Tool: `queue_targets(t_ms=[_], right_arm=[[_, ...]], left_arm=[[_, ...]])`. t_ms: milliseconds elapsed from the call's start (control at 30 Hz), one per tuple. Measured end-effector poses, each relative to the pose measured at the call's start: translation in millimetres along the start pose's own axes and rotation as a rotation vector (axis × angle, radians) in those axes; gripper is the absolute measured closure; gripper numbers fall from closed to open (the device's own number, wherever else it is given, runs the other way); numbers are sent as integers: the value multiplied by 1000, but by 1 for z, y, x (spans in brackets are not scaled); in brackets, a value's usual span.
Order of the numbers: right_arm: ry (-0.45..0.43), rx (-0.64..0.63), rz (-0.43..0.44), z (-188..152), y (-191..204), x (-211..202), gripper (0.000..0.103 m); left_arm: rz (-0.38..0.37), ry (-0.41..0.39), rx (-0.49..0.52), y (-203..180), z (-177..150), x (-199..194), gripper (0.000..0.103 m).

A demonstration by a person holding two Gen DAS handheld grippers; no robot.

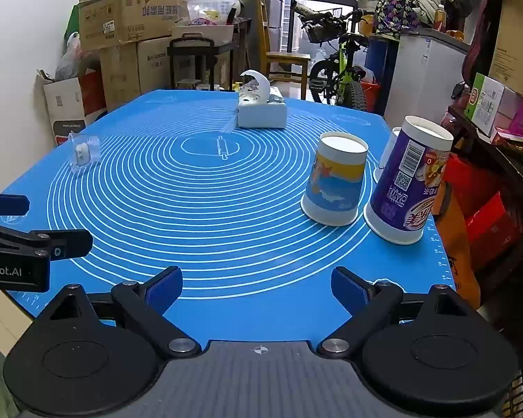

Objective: Flip cup upside down

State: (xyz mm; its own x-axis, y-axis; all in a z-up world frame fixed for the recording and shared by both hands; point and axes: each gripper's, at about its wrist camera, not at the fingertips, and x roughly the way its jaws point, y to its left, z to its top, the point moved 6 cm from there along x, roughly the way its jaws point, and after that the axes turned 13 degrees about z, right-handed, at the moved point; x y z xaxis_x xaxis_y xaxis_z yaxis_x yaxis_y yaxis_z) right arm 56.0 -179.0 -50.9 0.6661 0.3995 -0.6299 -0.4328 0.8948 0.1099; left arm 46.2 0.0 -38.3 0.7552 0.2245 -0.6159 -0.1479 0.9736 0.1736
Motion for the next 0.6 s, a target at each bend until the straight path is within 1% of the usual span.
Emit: queue_targets(t_ms=[333,600], right_arm=[[1,-5,-10,0,-1,0,10],[4,-3,-9,0,0,-1,10]], left_arm=[[0,-3,5,-1,0,0,5],[4,-3,2,5,2,-3,5]])
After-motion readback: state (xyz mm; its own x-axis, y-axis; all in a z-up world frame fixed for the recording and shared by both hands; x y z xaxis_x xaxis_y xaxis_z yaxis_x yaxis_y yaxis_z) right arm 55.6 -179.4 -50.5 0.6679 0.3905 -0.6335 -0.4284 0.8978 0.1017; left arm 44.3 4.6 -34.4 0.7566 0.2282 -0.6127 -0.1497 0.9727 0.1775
